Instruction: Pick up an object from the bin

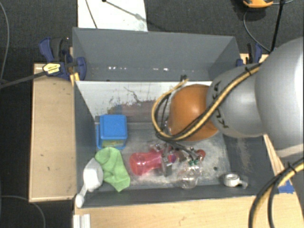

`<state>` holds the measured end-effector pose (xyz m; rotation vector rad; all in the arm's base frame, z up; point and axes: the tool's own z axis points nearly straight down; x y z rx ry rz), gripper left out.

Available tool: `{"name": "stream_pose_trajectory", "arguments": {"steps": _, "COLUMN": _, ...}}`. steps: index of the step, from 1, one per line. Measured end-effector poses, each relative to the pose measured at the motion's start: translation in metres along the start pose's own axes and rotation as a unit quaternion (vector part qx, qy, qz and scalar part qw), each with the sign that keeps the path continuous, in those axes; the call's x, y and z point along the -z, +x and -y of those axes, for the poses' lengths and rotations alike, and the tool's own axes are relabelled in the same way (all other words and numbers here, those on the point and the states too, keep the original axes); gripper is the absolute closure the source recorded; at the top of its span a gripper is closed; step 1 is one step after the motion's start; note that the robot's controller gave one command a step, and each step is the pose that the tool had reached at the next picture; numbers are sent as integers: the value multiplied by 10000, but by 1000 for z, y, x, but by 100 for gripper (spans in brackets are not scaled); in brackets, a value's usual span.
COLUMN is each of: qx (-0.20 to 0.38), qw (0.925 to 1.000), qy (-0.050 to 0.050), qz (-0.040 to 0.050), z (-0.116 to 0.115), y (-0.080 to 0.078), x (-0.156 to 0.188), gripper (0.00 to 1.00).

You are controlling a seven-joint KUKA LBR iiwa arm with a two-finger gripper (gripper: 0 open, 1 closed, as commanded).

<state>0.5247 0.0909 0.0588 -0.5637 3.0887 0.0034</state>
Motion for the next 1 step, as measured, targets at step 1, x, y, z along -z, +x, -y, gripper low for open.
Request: {"name": "stream_pose_trajectory", "arguments": {"steps": 1, "qx": -2, "qw": 10000, "qy": 2, "qz": -14, "z": 0, "y": 1, "x": 8, "gripper": 100}}
